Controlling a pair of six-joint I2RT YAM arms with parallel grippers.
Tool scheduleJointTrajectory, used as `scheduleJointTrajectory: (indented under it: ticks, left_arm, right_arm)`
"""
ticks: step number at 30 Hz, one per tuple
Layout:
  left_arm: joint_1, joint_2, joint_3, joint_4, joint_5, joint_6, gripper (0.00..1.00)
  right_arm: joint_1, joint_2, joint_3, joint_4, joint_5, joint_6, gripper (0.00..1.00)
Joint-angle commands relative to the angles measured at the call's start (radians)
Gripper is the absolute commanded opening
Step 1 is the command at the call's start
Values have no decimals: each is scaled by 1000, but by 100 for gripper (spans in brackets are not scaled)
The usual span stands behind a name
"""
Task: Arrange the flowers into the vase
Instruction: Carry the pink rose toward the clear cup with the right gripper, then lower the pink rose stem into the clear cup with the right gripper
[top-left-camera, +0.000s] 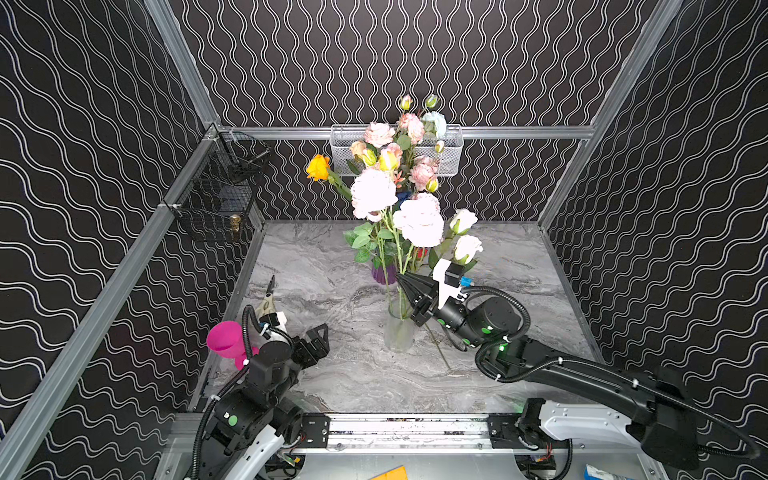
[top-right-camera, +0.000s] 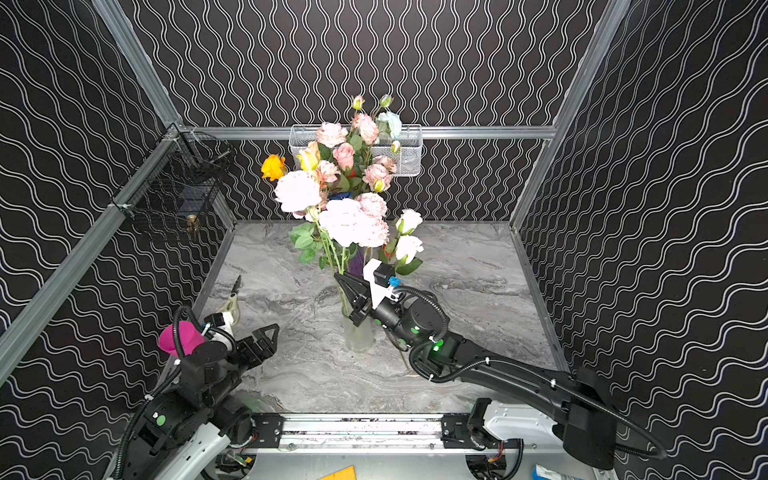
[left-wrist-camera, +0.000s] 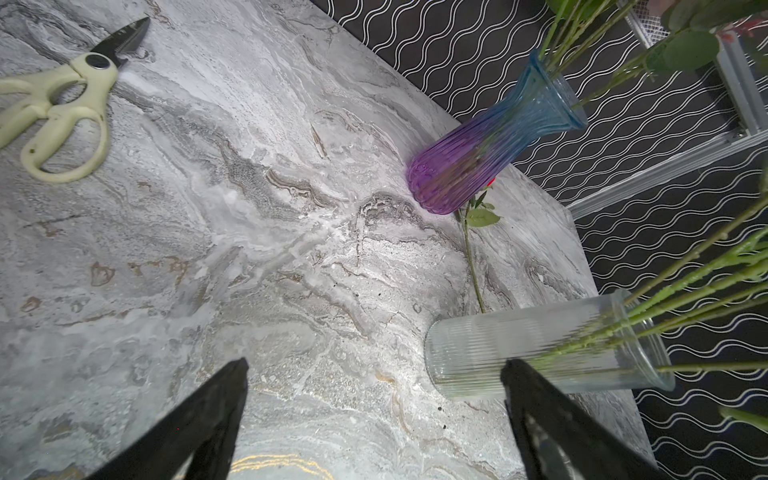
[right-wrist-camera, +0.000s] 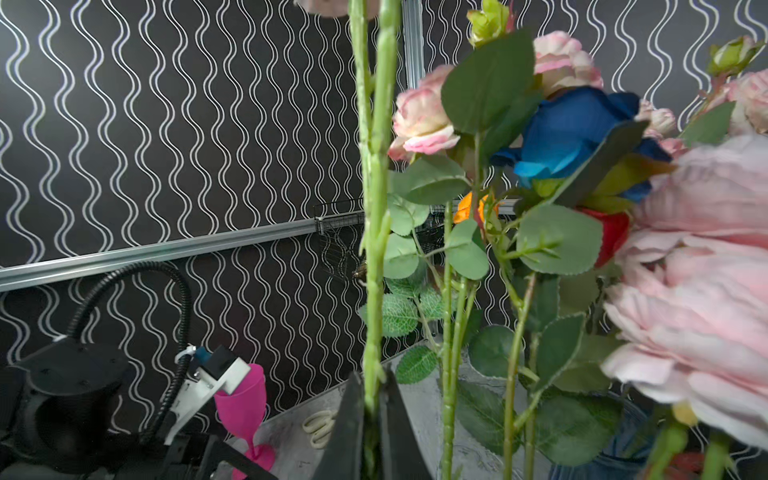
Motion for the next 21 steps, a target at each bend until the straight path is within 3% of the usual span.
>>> scheduleJointTrajectory:
  ticks: [1, 8, 14, 21]
  left_arm:
    - [2, 3, 0, 45, 1, 1, 99]
    - [1, 6, 2, 45, -9, 16, 98]
    - [1, 22, 2, 52, -2, 25, 98]
    - [2, 17, -7, 60, -2, 22, 98]
  right_arm:
    - [3, 46, 4, 228, 80, -63, 0]
    - [3, 118, -29, 308, 157, -102, 0]
    - [4, 108, -72, 291, 174, -51, 0]
    - [26, 70, -99, 206, 170, -3, 24]
